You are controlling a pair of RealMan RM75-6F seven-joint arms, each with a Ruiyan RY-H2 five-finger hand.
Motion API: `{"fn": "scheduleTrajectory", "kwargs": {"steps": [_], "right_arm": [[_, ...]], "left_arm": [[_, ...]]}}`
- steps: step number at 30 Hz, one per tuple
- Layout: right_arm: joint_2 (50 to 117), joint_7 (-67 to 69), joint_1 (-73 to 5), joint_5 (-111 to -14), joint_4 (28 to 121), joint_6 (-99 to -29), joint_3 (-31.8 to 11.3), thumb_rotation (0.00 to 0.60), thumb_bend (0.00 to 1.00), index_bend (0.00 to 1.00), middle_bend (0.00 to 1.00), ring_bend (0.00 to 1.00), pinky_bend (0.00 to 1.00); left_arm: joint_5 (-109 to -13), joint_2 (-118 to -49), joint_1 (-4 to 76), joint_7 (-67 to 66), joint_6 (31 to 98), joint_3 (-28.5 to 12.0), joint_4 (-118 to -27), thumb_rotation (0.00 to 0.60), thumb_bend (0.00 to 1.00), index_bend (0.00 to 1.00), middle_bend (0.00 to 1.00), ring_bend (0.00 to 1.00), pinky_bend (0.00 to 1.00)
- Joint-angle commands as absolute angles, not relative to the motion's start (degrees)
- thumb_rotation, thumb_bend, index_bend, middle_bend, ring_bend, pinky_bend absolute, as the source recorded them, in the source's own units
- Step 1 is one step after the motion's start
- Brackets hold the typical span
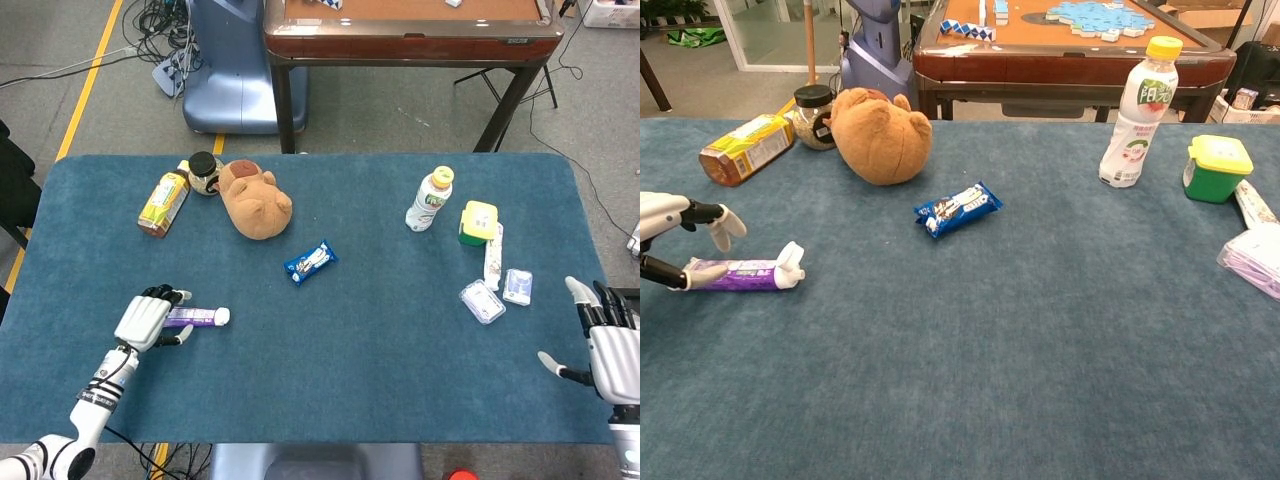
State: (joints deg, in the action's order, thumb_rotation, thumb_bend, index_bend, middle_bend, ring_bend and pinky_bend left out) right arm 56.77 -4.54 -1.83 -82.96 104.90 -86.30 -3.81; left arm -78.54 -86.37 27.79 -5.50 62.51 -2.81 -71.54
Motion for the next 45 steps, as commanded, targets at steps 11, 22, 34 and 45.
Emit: {"fn": "scheduleTrajectory", "kwargs": {"steps": [11, 22, 34, 45], "right_arm": [[56.5, -3.6, -1.2, -83.1, 104.3, -86.8, -3.7, 0.600, 0.11, 0.01, 0.13, 0.01, 0.00], [56.5, -4.0, -0.9, -83.1, 104.6, -87.0, -3.8, 0.600, 0.11, 0.01, 0.13, 0.01, 0.00], [56.4, -4.1, -0.7, -83.2, 104.9, -87.3, -3.9, 0.600, 0.11, 0.01, 0.13, 0.01, 0.00], [56.2, -4.6, -0.7, -83.4, 105.5, -87.4, -4.0, 0.600, 0.11, 0.01, 0.13, 0.01, 0.00]], "left_arm": [[-78.5, -90.1, 27.6, -5.6, 63.0, -3.3, -67.8, 0.599, 0.31, 0.25, 0.32, 0.17, 0.20], [-78.8, -92.0, 27.7, -3.2, 62.5, -3.6, -64.1, 0.600, 0.31, 0.29, 0.34, 0.18, 0.20], [-79.6, -93.8, 27.9, -2.2, 62.6, -3.6, -61.0, 0.600, 0.31, 0.37, 0.43, 0.25, 0.20], [-80.8, -94.7, 28.4, 4.6, 62.9, -4.2, -58.1, 0.600, 0.33, 0.49, 0.55, 0.36, 0.25]]}}
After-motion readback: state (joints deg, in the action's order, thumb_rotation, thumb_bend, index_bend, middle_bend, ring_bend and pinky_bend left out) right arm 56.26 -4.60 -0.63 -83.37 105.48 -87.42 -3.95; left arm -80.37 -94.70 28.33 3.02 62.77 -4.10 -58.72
